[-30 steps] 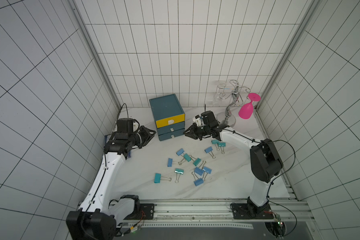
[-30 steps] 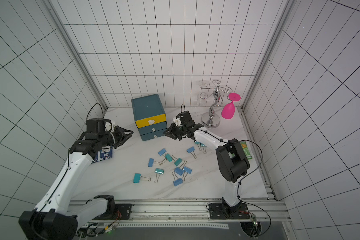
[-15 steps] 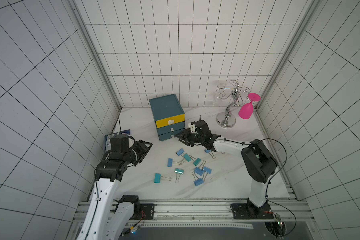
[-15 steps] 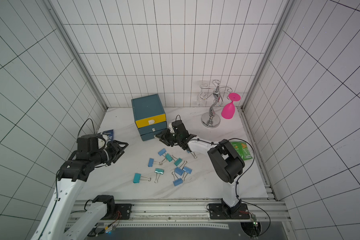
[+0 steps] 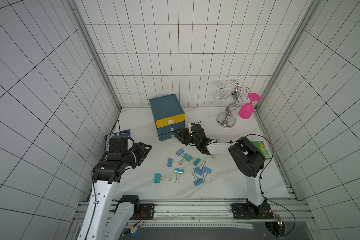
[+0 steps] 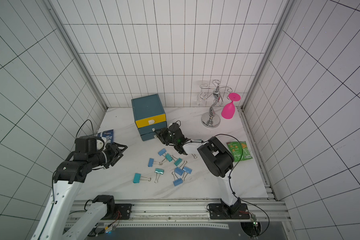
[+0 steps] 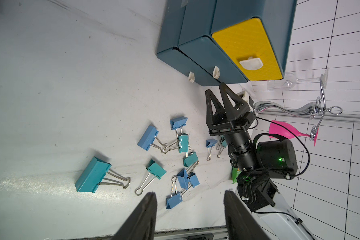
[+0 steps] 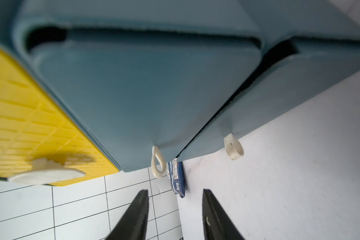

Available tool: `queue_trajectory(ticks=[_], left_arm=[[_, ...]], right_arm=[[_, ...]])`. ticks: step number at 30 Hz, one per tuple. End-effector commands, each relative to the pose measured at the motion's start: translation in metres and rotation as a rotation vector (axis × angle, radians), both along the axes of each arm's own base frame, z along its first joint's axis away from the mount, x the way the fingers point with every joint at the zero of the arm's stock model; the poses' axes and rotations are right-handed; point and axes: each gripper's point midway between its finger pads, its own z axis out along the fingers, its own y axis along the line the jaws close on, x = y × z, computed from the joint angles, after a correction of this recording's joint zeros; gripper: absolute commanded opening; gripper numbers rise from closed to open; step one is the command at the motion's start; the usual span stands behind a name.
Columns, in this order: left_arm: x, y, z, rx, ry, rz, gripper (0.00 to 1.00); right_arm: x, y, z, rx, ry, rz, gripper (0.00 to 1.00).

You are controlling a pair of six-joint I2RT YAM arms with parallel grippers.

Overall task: Put the binder clips in the drawer according to color
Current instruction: Open the drawer in the storage box.

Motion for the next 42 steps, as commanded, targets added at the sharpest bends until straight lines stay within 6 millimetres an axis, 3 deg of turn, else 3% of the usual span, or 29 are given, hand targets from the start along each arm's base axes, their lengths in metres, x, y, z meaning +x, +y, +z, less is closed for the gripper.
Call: queue_trajectory(ticks=[1,27,42], left_arm=[[-0.002,-0.001,0.011,0.003,-0.026,-0.018,0.55],[0.000,-0.004,0.009,0.001,-0.016,-0.041,0.55],[-0.001,-0.004,0.008,0.005,-0.017,-0.041,0.55]], right_arm=[[0.009,0.002,0.000,0.063,-0.010,-0.058,0.43],[0.022,0.027,0.010,0.147,-0.027,-0.051,0.37],[0.028,0.031,0.011,0.168,-0.023,-0.065,0.25]])
